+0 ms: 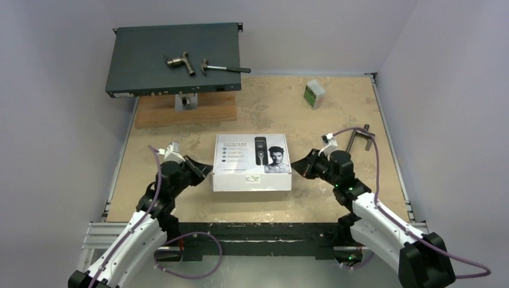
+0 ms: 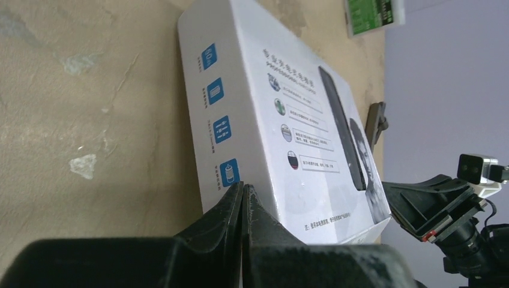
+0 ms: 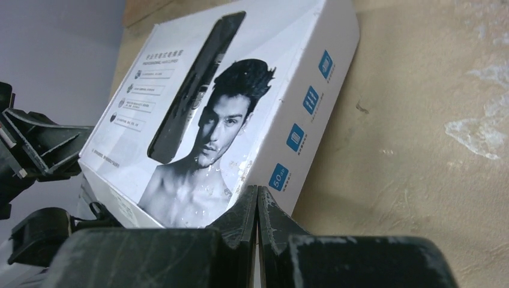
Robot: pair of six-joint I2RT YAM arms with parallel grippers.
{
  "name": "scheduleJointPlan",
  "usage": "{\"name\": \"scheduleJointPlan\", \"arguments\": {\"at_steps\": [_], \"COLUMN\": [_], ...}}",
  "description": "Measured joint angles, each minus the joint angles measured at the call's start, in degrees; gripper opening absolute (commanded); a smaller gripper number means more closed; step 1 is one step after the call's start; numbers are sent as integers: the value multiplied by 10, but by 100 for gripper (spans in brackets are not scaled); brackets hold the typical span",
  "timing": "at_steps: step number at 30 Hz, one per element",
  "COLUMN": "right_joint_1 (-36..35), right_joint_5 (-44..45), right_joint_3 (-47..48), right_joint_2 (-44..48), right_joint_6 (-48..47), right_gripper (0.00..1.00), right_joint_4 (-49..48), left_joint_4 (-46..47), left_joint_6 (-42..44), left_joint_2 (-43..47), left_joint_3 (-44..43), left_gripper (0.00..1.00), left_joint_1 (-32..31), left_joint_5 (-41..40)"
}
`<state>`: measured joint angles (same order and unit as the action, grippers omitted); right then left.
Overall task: Sort the hair-cutting tools
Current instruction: Close the storage box at the center of the board.
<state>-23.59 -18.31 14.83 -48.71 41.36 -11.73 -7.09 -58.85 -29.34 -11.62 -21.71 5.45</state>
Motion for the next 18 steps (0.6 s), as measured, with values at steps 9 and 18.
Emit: {"name": "scheduleJointPlan", "arguments": {"at_steps": [9, 18], "right_joint_1": [0, 0], "right_joint_5": [13, 42], "right_joint_3": [54, 110], "right_joint_2": [46, 47], "right_joint_6": [17, 38], "right_gripper": [0, 0], "right_joint_4": [51, 130], "left_joint_4": [-48, -46], "left_joint_6": [-3, -8], "left_joint_2": [43, 41], "left_joint_3": [-84, -132], "left_gripper": [0, 0], "left_joint_1": [-7, -28], "left_joint_5": [-14, -17]}}
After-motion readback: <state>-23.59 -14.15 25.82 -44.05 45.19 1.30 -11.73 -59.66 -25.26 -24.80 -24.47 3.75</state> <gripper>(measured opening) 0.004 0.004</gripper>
